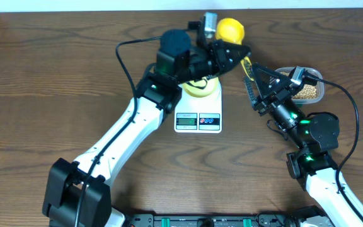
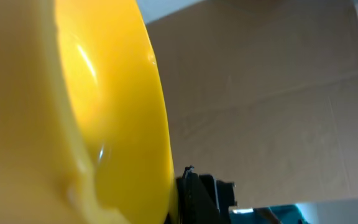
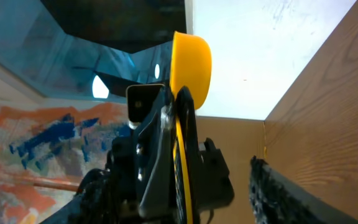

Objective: Scoop item into bowl and weigh 50g on scale
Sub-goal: 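Reach the right gripper to the scoop handle held by left gripper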

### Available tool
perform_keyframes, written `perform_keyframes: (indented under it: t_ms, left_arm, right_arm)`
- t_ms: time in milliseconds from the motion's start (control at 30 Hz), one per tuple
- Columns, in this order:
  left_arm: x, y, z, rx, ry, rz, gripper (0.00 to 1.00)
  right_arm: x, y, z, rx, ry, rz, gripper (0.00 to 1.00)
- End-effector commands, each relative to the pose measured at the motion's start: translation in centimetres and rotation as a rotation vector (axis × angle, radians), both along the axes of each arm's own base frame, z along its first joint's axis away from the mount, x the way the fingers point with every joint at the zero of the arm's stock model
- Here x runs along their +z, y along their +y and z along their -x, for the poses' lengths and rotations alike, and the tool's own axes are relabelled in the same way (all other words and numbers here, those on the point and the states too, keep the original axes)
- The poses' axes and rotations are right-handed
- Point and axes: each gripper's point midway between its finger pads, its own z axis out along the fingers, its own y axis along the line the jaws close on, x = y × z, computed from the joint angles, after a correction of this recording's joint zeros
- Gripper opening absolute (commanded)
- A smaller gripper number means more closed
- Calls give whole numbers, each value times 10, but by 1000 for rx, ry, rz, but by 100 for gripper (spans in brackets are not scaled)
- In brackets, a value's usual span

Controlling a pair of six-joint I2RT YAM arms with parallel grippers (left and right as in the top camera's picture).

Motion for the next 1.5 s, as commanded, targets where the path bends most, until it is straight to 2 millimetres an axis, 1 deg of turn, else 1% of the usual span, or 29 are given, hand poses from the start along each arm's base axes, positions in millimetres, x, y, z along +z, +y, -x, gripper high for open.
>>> perform_keyframes:
  t_ms: [0, 100, 300, 733, 867, 1333, 1467]
  left_arm:
    - [21, -5, 9, -31, -42, 27, 7]
    - [21, -4, 9, -32, -42, 27, 7]
    - [21, -4, 9, -32, -42, 27, 7]
    - [22, -4, 9, -32, -48, 31, 7]
    - [22, -5, 9, -32, -48, 31, 8]
    - [22, -5, 11, -41, -47, 31, 7]
    - [22, -5, 11, -43, -47, 31, 8]
  right_arm:
    - [11, 0, -1, -11, -36, -4, 59]
    - [13, 0, 0, -10, -43, -6, 50]
    - [14, -1, 0, -10, -45, -7, 43]
    - [14, -1, 0, -10, -45, -7, 24]
    - [14, -1, 0, -10, -45, -7, 22]
    - [14, -2, -1, -18, -45, -8, 23]
    - [14, -2, -1, -18, -45, -8, 21]
